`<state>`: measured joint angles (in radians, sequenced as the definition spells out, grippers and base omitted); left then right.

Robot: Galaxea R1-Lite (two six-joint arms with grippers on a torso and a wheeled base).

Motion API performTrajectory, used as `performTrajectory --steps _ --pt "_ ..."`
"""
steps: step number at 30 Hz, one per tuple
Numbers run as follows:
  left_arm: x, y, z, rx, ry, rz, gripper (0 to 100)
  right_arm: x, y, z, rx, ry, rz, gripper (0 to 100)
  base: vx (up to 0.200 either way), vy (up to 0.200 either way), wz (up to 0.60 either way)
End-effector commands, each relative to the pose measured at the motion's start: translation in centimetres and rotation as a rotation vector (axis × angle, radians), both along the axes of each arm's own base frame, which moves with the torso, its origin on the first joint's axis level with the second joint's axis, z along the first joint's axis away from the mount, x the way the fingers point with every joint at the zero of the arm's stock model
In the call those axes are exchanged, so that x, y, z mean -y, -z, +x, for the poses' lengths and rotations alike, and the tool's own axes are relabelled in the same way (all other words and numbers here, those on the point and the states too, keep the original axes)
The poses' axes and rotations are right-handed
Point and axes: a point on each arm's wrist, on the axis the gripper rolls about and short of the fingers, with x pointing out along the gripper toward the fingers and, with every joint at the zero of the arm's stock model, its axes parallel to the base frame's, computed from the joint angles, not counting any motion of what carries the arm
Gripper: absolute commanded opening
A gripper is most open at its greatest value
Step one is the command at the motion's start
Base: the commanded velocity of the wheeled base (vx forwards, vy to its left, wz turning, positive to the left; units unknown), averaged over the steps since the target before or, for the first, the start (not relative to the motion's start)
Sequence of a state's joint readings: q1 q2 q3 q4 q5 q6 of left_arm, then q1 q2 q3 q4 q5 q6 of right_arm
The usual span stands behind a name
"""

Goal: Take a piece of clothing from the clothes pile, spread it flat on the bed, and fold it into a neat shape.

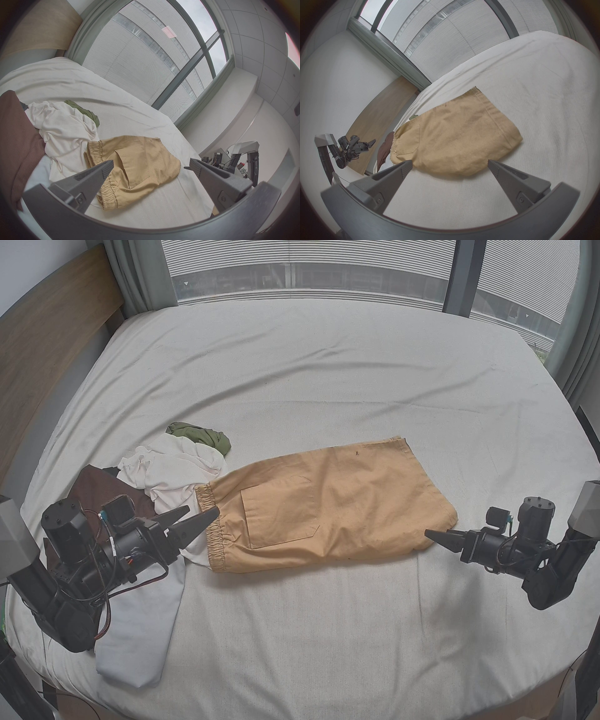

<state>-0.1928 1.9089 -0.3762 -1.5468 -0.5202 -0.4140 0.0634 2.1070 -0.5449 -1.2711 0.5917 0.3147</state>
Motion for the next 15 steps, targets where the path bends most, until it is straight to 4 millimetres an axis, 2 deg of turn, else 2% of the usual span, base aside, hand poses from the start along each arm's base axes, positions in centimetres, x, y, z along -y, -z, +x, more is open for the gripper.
performTrajectory --steps 1,8,15 --pt "0.1 0.4 0.0 -0.009 0.002 0.010 100 0.0 1.7 0.4 -0.050 0.002 -0.002 100 0.000 0.000 0.00" --pt "0.1 0.6 0.2 -0.014 0.006 0.011 100 1.0 3.8 1.8 -0.089 0.032 -0.001 100 0.000 0.000 0.00" --pt "0.0 0.5 0.3 -0.011 -0.001 0.010 100 0.9 4.5 2.6 -0.088 0.036 0.006 100 0.000 0.000 0.00"
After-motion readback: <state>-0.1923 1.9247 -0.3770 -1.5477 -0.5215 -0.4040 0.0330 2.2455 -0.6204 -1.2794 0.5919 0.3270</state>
